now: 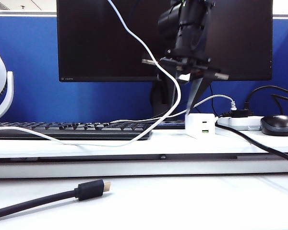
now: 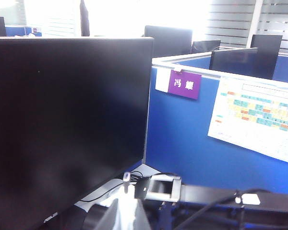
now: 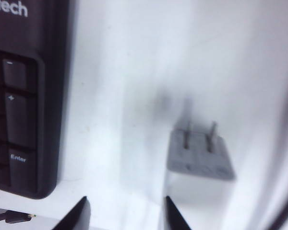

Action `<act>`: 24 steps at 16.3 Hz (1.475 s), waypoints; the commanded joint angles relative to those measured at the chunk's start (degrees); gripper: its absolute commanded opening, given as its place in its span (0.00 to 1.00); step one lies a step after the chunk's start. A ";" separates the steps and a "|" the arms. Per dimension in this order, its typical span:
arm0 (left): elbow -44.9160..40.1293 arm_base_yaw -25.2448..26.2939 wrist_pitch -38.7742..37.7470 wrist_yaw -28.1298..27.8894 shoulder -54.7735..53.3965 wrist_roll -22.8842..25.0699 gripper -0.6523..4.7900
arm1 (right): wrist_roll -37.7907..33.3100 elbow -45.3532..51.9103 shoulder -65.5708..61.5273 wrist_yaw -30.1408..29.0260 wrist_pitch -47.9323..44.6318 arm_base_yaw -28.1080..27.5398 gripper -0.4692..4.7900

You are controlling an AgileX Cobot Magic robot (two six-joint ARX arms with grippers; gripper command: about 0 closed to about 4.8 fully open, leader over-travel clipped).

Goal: Pick up the Type-C charging cable and the charging base, insert one end of the Type-C charger into the corresponding slot on the base, and finally place the plugged-in charger back on the table.

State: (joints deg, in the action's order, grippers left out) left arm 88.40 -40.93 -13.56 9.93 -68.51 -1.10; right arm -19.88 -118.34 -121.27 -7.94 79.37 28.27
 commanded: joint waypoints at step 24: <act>0.17 0.28 0.76 0.17 0.33 0.20 0.11 | 1.90 8.37 2.62 -22.73 -5.33 -0.55 0.08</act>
State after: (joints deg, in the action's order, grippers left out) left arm 88.40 -40.64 -13.54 9.93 -68.51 -1.04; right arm -18.41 -109.73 -119.04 -22.46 76.16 27.77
